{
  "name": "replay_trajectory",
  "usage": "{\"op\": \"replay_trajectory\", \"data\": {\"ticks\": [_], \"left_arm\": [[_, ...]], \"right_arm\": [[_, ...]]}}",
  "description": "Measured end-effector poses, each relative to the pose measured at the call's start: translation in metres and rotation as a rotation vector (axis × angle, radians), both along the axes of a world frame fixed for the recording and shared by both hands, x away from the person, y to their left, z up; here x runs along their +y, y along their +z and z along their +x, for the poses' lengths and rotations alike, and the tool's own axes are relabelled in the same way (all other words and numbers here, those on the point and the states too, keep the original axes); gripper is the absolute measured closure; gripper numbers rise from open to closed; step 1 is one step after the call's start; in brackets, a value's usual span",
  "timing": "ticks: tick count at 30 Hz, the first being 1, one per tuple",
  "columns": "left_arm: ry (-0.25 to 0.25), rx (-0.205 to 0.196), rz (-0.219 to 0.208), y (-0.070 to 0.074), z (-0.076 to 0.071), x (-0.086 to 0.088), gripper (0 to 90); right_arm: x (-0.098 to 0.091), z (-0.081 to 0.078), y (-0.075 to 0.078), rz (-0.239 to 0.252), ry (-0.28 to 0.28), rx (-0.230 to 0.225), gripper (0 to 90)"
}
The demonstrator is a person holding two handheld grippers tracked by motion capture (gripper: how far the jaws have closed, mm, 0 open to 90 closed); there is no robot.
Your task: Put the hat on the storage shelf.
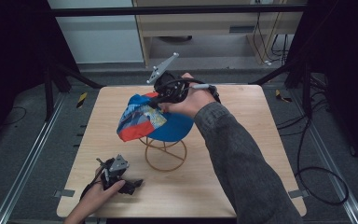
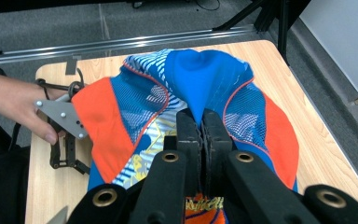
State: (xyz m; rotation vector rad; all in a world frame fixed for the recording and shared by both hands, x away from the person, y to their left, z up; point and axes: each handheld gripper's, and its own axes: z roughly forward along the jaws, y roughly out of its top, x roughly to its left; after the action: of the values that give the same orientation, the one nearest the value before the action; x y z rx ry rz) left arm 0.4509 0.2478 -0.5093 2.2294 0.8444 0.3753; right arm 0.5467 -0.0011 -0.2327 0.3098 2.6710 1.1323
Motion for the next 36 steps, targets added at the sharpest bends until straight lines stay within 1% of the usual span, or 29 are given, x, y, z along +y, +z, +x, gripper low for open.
{"op": "replay_trajectory", "data": {"ticks": [2,6,15,18,23,26,27,28,29,30,31,32,36], "left_arm": [[-0.001,0.000,0.000,0.000,0.000,0.000,0.0],[-0.001,0.000,0.000,0.000,0.000,0.000,0.0],[-0.001,0.000,0.000,0.000,0.000,0.000,0.0],[-0.001,0.000,0.000,0.000,0.000,0.000,0.0],[-0.001,0.000,0.000,0.000,0.000,0.000,0.0],[-0.001,0.000,0.000,0.000,0.000,0.000,0.0],[-0.001,0.000,0.000,0.000,0.000,0.000,0.0],[-0.001,0.000,0.000,0.000,0.000,0.000,0.0],[-0.001,0.000,0.000,0.000,0.000,0.000,0.0],[-0.001,0.000,0.000,0.000,0.000,0.000,0.0],[-0.001,0.000,0.000,0.000,0.000,0.000,0.0],[-0.001,0.000,0.000,0.000,0.000,0.000,0.0],[-0.001,0.000,0.000,0.000,0.000,0.000,0.0]], "right_arm": [[0.001,-0.001,-0.001,-0.022,0.003,-0.014,87.5],[0.002,-0.001,-0.004,-0.044,-0.010,-0.026,87.5],[0.003,0.000,-0.007,-0.043,-0.015,-0.025,86.0],[0.000,0.000,-0.009,-0.032,-0.021,-0.024,84.1],[-0.001,0.000,-0.010,-0.030,-0.028,-0.023,81.3],[-0.002,0.000,-0.010,-0.028,-0.034,-0.019,76.2],[-0.002,0.000,-0.010,-0.028,-0.034,-0.019,76.2],[-0.002,0.000,-0.010,-0.024,-0.041,-0.018,70.3],[-0.002,0.000,-0.010,-0.024,-0.041,-0.018,70.3],[-0.002,0.000,-0.010,-0.022,-0.047,-0.014,67.6],[-0.002,0.001,-0.010,-0.023,-0.055,-0.011,62.8],[-0.002,0.001,-0.010,-0.023,-0.055,-0.011,62.8],[-0.002,0.000,-0.011,-0.019,-0.063,-0.005,50.9]]}}
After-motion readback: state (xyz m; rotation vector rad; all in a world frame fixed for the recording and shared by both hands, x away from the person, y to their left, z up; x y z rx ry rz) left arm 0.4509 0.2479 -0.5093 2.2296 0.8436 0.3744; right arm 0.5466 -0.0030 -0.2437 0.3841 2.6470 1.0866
